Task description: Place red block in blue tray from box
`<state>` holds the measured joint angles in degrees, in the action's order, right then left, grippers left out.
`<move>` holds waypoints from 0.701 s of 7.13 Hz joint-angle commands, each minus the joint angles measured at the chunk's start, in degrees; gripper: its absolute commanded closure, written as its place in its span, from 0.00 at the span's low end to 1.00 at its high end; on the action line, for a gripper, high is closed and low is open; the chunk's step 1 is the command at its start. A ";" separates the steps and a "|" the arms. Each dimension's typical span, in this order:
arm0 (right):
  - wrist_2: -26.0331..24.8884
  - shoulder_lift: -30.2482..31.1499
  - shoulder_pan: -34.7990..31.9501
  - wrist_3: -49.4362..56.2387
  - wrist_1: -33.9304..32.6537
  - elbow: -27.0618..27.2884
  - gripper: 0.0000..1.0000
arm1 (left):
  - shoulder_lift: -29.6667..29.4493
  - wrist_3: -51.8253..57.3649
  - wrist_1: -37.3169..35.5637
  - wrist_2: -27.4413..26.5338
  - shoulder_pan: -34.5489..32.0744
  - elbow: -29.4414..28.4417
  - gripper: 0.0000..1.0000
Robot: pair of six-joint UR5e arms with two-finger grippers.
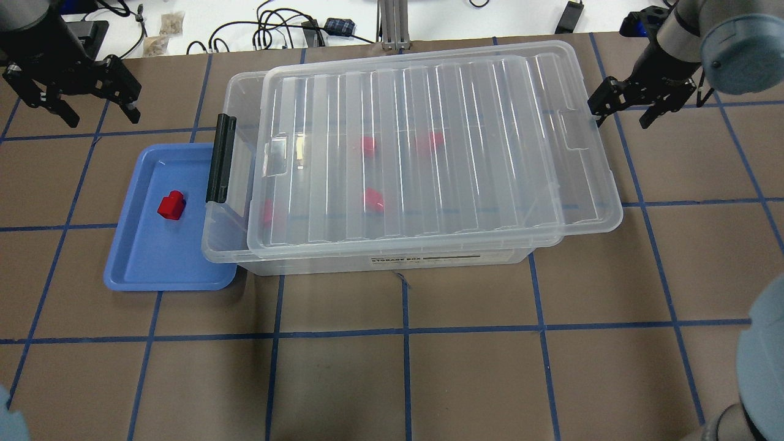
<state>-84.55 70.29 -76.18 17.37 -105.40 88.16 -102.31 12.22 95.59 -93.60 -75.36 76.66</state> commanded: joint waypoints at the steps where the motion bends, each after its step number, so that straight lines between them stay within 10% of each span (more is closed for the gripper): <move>1: -0.09 0.20 -4.48 -4.87 -0.16 -0.18 0.00 | 4.21 -4.56 0.74 0.25 -6.00 1.81 0.00; 5: -1.58 0.98 -4.33 -4.01 -1.04 -4.64 0.00 | 6.86 -6.42 0.04 0.61 -11.99 7.27 0.00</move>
<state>-85.63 70.62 -80.68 13.19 -107.01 85.77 -96.09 5.89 95.66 -92.91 -85.74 83.25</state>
